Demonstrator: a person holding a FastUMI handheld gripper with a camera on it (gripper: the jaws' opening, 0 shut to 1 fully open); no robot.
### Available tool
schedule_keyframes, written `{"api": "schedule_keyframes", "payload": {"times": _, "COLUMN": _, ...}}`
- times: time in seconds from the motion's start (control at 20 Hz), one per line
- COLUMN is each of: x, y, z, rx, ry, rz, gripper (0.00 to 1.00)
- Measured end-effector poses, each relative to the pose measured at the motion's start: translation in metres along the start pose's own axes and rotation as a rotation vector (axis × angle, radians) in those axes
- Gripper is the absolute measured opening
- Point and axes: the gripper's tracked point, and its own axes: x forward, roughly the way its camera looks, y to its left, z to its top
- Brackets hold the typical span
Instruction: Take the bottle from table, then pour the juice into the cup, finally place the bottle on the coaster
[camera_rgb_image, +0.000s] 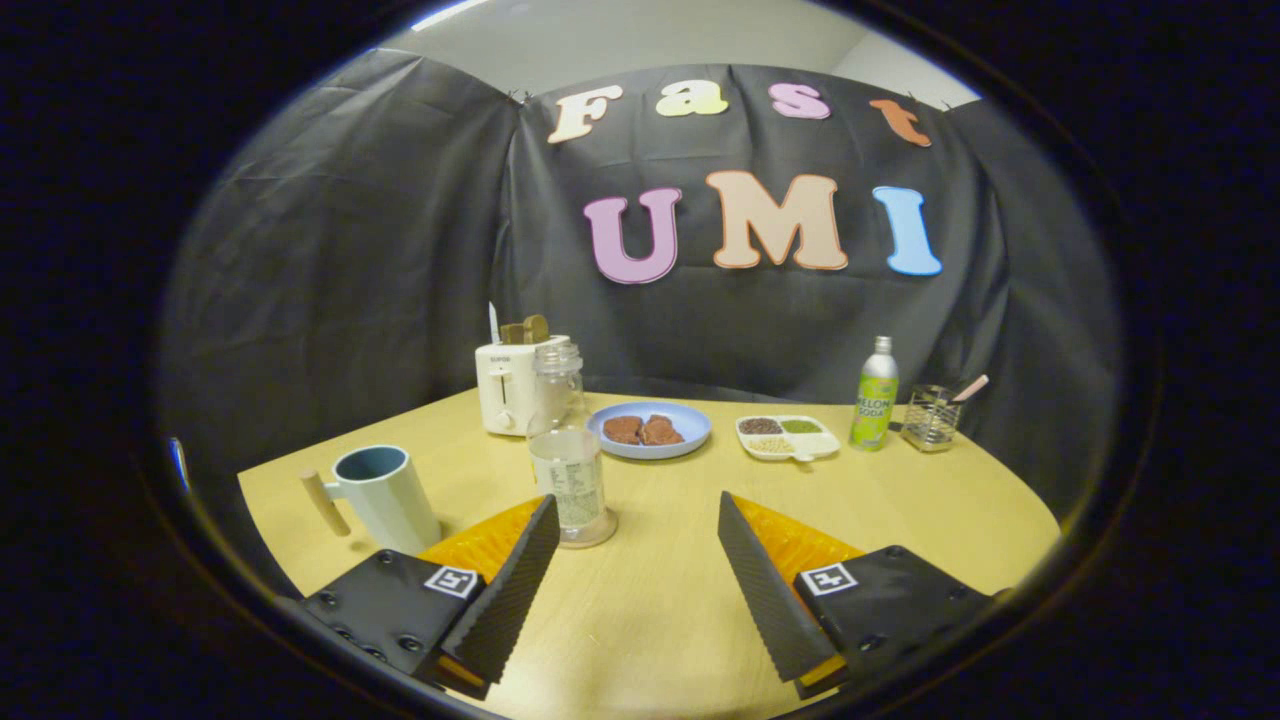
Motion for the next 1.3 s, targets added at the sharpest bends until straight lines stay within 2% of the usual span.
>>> {"api": "schedule_keyframes", "payload": {"times": 0.35, "x": -0.057, "y": -0.023, "z": 0.035, "rx": -0.006, "ry": -0.058, "rz": -0.033, "gripper": 1.0}}
{"api": "schedule_keyframes", "payload": {"times": 0.5, "x": -0.075, "y": -0.019, "z": 0.048, "rx": -0.022, "ry": -0.097, "rz": -0.01, "gripper": 1.0}}
{"api": "schedule_keyframes", "payload": {"times": 0.8, "x": -0.095, "y": -0.007, "z": 0.052, "rx": -0.034, "ry": -0.098, "rz": 0.013, "gripper": 1.0}}
{"api": "schedule_keyframes", "payload": {"times": 0.95, "x": -0.101, "y": -0.011, "z": 0.065, "rx": -0.054, "ry": -0.139, "rz": -0.019, "gripper": 1.0}}
{"api": "schedule_keyframes", "payload": {"times": 1.3, "x": -0.113, "y": -0.005, "z": 0.07, "rx": -0.083, "ry": -0.168, "rz": -0.03, "gripper": 1.0}}
